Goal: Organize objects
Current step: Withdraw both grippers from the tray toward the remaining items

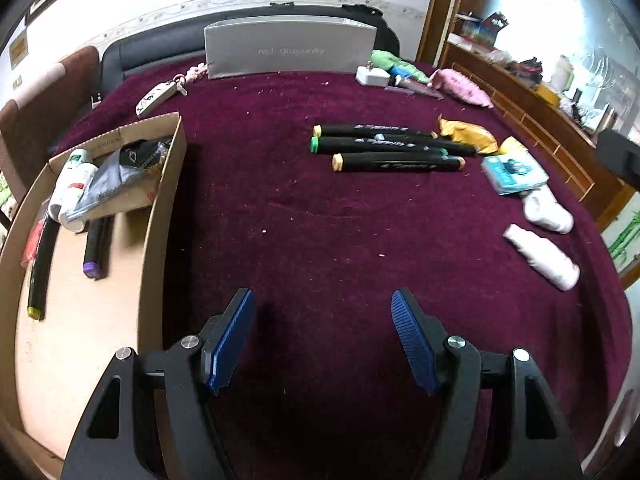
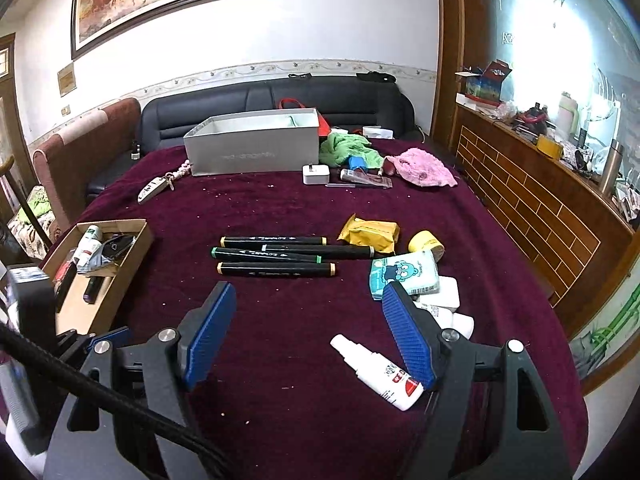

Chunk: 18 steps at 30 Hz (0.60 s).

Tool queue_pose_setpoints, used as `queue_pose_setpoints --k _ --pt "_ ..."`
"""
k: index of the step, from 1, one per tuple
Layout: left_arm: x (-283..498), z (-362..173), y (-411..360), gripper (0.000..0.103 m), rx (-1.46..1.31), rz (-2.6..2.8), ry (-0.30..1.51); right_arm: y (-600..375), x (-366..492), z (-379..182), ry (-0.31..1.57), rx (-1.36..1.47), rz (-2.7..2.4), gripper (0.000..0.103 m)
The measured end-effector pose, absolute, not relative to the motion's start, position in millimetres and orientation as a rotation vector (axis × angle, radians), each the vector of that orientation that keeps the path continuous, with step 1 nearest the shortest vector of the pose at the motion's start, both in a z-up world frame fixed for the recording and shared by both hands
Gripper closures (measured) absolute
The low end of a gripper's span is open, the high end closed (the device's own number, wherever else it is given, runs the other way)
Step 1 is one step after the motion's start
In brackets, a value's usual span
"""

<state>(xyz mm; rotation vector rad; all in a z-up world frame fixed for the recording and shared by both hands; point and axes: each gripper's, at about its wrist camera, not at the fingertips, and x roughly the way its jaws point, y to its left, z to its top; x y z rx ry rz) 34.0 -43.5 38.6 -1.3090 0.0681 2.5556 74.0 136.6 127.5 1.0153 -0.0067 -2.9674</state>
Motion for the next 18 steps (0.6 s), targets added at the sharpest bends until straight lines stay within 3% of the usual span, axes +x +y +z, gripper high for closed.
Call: queue_pose_setpoints --k 8,12,15,18 --pt "33 24 -25 0.029 -1.338 2.547 0.160 137 67 121 0.003 1.053 -2.958 0.026" --pt "34 21 -18 0.013 -1.326 2.535 0.209 142 62 119 -0.015 1.076 -2.917 0.026" --pt "32 19 -15 0.001 -1.334 2.500 0.222 169 55 117 -0.176 1.108 -2.809 0.026" --pt "31 19 -12 0.002 -1.334 2.473 0.253 218 47 111 -0.357 1.154 -2.748 0.026"
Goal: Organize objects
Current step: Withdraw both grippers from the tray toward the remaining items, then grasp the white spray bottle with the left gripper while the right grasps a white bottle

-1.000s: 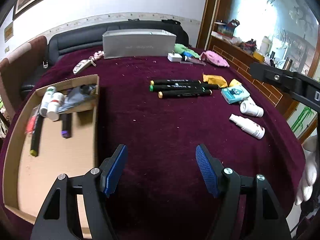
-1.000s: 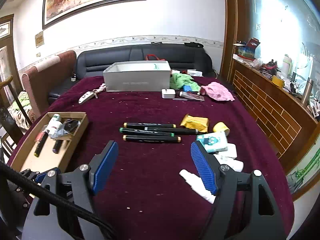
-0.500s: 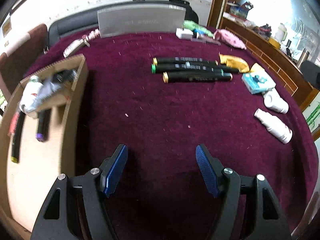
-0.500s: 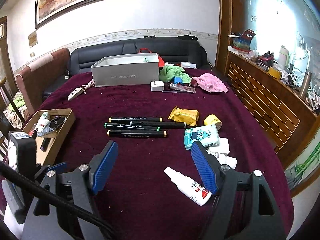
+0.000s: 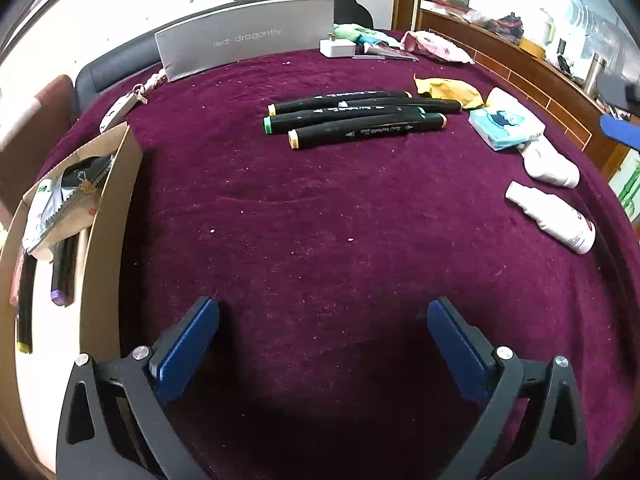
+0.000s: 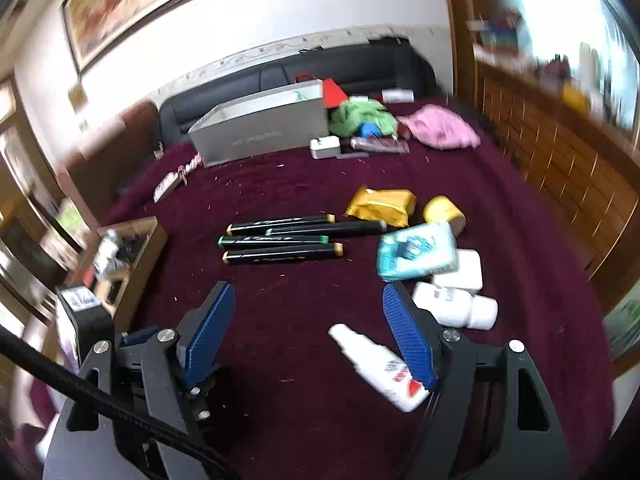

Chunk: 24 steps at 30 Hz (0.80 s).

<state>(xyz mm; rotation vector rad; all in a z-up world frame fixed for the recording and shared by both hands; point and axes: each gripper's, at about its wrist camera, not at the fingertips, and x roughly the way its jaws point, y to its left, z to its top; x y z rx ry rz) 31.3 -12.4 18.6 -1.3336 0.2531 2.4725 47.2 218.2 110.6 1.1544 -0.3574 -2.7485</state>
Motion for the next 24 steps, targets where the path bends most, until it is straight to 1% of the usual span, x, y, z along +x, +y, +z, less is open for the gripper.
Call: queue_pose_setpoints --k 3,5,7,8,10,14,18,21,24 --pt "32 19 -12 0.002 -1.330 2.469 0.254 270 43 96 -0.518 1.259 -2.727 0.026" --pt "33 19 -12 0.002 -1.328 2.472 0.253 293 42 82 -0.680 1.294 -2.629 0.026" --pt "34 19 -12 0.001 -1.326 2.476 0.252 305 41 62 -0.849 1.311 -2.480 0.026" --pt "34 19 -12 0.001 -1.326 2.476 0.252 305 41 56 -0.886 1.310 -2.445 0.026" --pt "34 19 -12 0.001 -1.325 2.476 0.251 297 39 51 -0.891 1.302 -2.406 0.026" --pt "34 19 -12 0.002 -1.325 2.476 0.251 257 22 42 -0.789 1.393 -2.351 0.026" --pt "34 19 -12 0.001 -1.326 2.477 0.251 218 23 48 -0.723 1.376 -2.185 0.025" --pt "34 19 -12 0.002 -1.325 2.476 0.250 225 27 74 -0.669 1.299 -2.310 0.025" --pt "34 19 -12 0.002 -1.325 2.477 0.250 259 24 91 -0.604 1.290 -2.569 0.025"
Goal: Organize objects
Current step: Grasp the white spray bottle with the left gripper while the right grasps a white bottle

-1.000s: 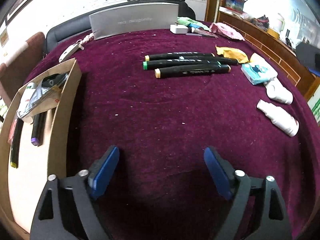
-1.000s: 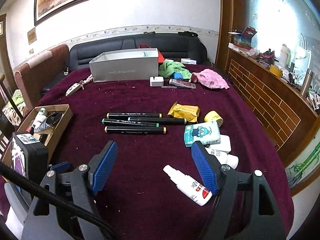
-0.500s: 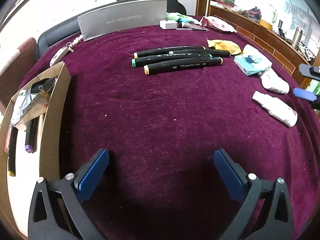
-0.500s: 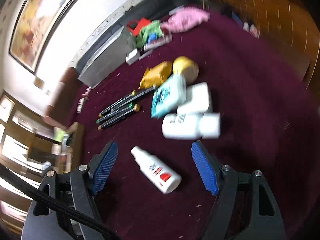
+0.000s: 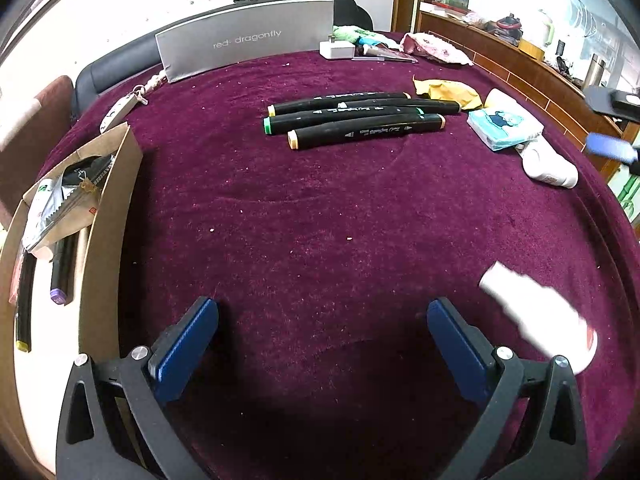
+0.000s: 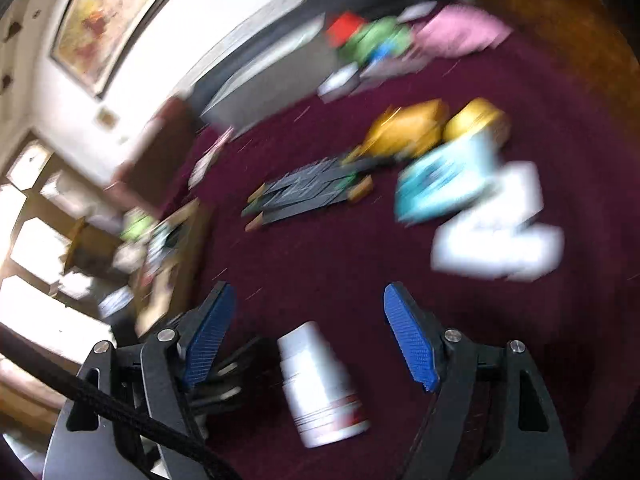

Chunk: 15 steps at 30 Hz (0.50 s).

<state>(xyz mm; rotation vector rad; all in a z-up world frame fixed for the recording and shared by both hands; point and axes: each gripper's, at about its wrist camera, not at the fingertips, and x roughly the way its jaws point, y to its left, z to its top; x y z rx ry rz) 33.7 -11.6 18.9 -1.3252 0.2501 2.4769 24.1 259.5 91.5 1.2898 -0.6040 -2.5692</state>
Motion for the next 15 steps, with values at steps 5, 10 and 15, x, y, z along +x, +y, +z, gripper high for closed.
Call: queue_pose_setpoints --k 5,10,15 --pt "34 19 -12 0.002 -1.325 2.476 0.251 324 -1 73 -0.647 1.412 -2.726 0.025" --pt "34 19 -12 0.002 -1.325 2.477 0.252 323 -4 39 -0.741 1.547 -2.546 0.025" --pt "34 18 -12 0.002 -1.324 2.476 0.251 285 17 46 -0.691 1.440 -2.329 0.025"
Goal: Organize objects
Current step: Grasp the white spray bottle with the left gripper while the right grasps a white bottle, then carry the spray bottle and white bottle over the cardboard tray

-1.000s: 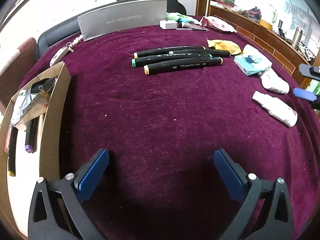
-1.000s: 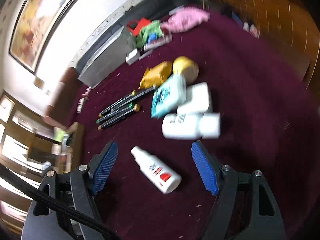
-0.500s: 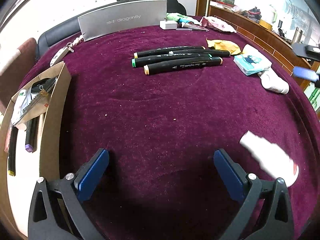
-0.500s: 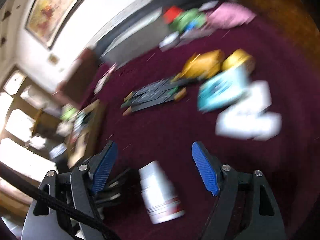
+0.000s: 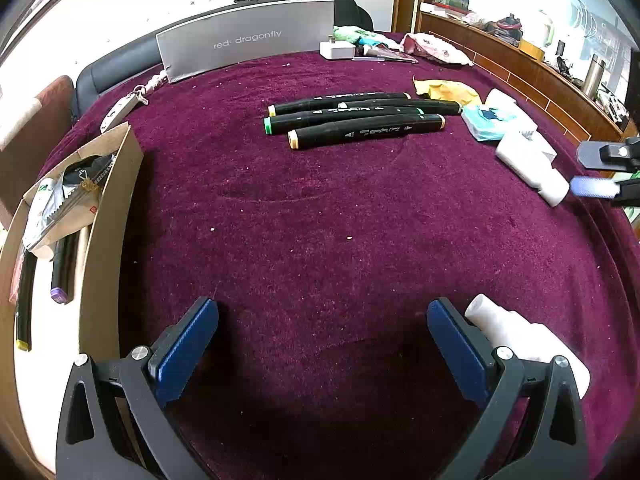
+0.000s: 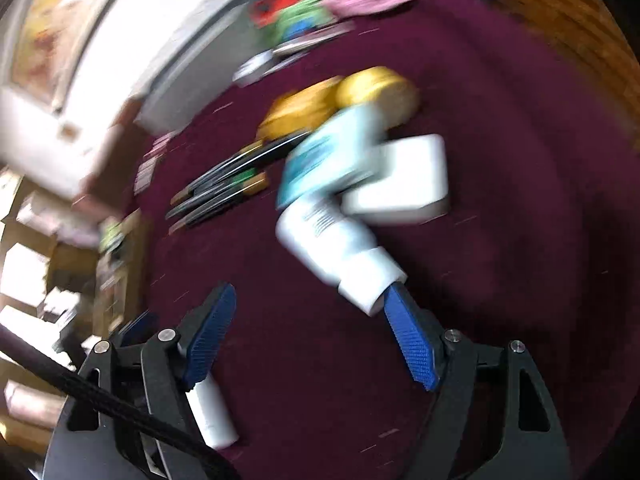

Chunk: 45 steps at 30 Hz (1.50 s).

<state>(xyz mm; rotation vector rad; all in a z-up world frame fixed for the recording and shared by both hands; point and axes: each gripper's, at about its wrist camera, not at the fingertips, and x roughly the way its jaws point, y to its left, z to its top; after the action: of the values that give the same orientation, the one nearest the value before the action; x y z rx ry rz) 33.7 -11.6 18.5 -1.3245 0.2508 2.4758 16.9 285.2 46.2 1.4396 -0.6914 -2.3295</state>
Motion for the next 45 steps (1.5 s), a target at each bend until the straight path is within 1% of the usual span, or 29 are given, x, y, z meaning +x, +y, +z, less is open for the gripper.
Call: queue_pose_setpoints --k 2,3,7,9,11,12,13,14,15,16,20,25,27,28,29,30,31,32,33,40,45 --pt "34 20 -13 0.002 -1.331 2.464 0.246 281 19 57 -0.575 1.439 -2.466 0.025" --pt "35 22 -15 0.002 -1.350 2.456 0.225 281 17 60 -0.545 1.449 -2.511 0.025" --pt "48 33 -16 0.002 -1.398 2.364 -0.011 273 5 57 -0.475 1.485 -2.558 0.025" --pt "55 37 -9 0.002 -1.397 2.360 -0.008 259 0 50 -0.400 1.514 -2.566 0.026" --pt "62 42 1 0.002 -1.385 2.364 0.017 248 -8 41 -0.328 1.556 -2.575 0.037" --pt "65 43 6 0.002 -1.382 2.362 0.025 246 -12 36 -0.311 1.579 -2.591 0.040" --pt "68 44 12 0.002 -1.379 2.361 0.038 242 -15 33 -0.273 1.602 -2.601 0.048" --pt "70 45 16 0.002 -1.379 2.358 0.049 237 -17 28 -0.216 1.633 -2.617 0.064" --pt "72 44 21 0.002 -1.384 2.350 0.061 234 -18 27 -0.165 1.645 -2.642 0.069" --pt "73 42 27 0.002 -1.396 2.337 0.077 233 -15 28 -0.137 1.649 -2.653 0.071" --pt "75 38 39 0.002 -1.429 2.302 0.106 242 0 29 -0.215 1.693 -2.592 0.071" --pt "76 28 60 0.002 -1.438 2.329 0.266 254 23 29 -0.300 1.709 -2.559 0.071" --pt "84 23 71 0.003 -1.401 2.348 0.363 257 33 30 -0.319 1.704 -2.554 0.071" --pt "89 24 76 0.005 -1.344 2.355 0.388 257 35 30 -0.316 1.702 -2.558 0.071" --pt "93 26 78 0.014 -1.310 2.343 0.403 256 37 30 -0.312 1.698 -2.564 0.071" --pt "94 27 79 0.036 -1.294 2.322 0.399 256 39 31 -0.311 1.697 -2.568 0.071" --pt "97 31 79 0.047 -1.258 2.300 0.402 256 40 31 -0.307 1.695 -2.575 0.071" --pt "98 33 77 0.072 -1.244 2.295 0.414 254 39 31 -0.303 1.696 -2.580 0.071" --pt "99 35 75 0.078 -1.239 2.278 0.408 252 38 31 -0.300 1.697 -2.584 0.071" --pt "99 53 26 0.078 -1.247 2.255 0.163 244 38 30 -0.245 1.695 -2.631 0.071" --pt "109 75 -1 0.078 -1.202 2.289 0.085 245 41 30 -0.353 1.685 -2.576 0.071"
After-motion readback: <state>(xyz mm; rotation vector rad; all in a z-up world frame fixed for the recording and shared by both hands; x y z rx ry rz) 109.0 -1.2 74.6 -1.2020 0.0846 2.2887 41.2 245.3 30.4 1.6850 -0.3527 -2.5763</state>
